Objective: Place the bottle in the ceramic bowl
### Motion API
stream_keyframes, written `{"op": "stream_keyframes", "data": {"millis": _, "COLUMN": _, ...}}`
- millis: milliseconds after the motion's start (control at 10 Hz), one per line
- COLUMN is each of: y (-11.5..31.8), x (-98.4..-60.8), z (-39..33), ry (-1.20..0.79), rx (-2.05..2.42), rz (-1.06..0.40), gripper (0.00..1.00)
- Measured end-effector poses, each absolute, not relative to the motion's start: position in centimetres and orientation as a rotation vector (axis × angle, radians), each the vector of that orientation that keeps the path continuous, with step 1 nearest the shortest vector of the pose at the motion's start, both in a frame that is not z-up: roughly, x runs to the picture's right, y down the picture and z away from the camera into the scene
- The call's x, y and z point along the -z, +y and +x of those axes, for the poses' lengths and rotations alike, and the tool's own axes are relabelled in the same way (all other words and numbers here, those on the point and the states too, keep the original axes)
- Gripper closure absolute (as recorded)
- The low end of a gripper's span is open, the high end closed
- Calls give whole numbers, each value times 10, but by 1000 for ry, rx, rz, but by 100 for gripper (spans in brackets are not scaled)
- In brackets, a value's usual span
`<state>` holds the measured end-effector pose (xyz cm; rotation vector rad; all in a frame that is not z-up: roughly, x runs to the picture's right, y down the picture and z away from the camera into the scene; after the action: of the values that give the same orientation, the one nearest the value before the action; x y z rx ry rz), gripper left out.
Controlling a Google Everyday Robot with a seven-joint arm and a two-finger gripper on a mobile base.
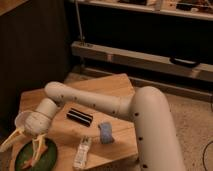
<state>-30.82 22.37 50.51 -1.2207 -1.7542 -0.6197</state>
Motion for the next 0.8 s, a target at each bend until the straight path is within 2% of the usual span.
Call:
{"op": "stream_keyframes", "data": {"millis": 500, "y": 223, "x": -506, "z": -309, "ry": -1752, "rx": 618, "rz": -1221, "gripper": 29}}
{"op": "stream_keyframes", "data": {"millis": 800, "y": 213, "x": -519, "z": -291, "ry": -1657, "rx": 589, "rz": -1216, "gripper": 29}}
